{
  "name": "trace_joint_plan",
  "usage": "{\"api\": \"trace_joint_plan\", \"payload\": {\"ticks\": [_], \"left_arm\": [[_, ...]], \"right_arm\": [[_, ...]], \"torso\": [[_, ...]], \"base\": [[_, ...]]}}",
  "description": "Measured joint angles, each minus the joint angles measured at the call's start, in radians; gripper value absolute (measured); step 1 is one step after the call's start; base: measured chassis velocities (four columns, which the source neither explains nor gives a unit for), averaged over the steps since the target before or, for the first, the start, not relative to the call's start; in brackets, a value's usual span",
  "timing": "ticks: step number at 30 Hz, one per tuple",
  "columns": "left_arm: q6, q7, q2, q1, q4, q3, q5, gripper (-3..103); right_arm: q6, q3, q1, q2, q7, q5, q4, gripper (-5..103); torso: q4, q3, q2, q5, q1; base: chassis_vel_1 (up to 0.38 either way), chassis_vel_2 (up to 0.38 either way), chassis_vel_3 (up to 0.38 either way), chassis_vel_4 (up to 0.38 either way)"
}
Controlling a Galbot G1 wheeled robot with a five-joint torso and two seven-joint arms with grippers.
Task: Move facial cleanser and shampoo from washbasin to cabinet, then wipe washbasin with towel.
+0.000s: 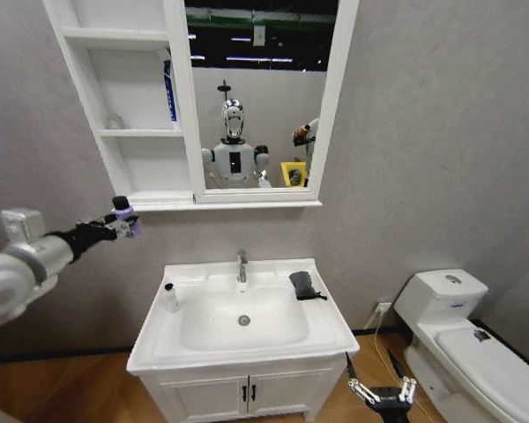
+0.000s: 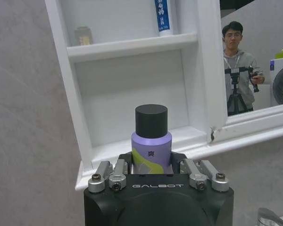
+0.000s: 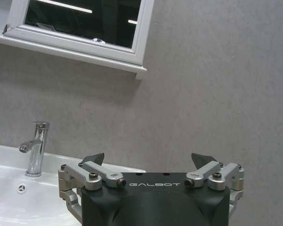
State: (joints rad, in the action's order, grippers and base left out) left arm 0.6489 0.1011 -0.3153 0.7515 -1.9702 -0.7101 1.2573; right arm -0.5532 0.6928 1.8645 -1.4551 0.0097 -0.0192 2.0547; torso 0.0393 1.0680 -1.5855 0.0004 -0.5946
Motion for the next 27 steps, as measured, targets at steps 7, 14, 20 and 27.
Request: {"api": "trace_joint_plan", "payload": {"ticks": [7, 14, 20, 27], "left_arm": [[0.022, -0.026, 0.017, -0.296, 0.125, 0.261, 0.013, 42], [0.057, 0.014, -0.091, -0.651, 0.256, 0.582, 0.006, 42], [0.055, 0.025, -0.190, -0.820, 0.371, 0.734, -0.075, 42], [0.049, 0.008, -0.267, -0.919, 0.483, 0.805, -0.154, 42]], "right_arm": [[-0.005, -0.019, -0.006, -0.009, -0.006, 0.021, -0.012, 100], [-0.008, -0.011, 0.007, -0.012, -0.006, 0.023, 0.003, 100], [-0.023, -0.009, 0.018, -0.012, -0.002, 0.023, -0.006, 100], [-0.024, -0.012, 0.012, -0.016, -0.002, 0.026, -0.020, 100]], "torso": [[0.0006, 0.000, 0.000, -0.0003, 0.000], [0.0011, 0.000, 0.000, -0.0017, 0.000], [0.0009, 0.000, 0.000, -0.0002, 0.000], [0.0006, 0.000, 0.000, -0.0002, 0.000]], "base": [[0.000, 0.000, 0.000, 0.000], [0.000, 0.000, 0.000, 0.000], [0.000, 0.000, 0.000, 0.000], [0.000, 0.000, 0.000, 0.000]]}}
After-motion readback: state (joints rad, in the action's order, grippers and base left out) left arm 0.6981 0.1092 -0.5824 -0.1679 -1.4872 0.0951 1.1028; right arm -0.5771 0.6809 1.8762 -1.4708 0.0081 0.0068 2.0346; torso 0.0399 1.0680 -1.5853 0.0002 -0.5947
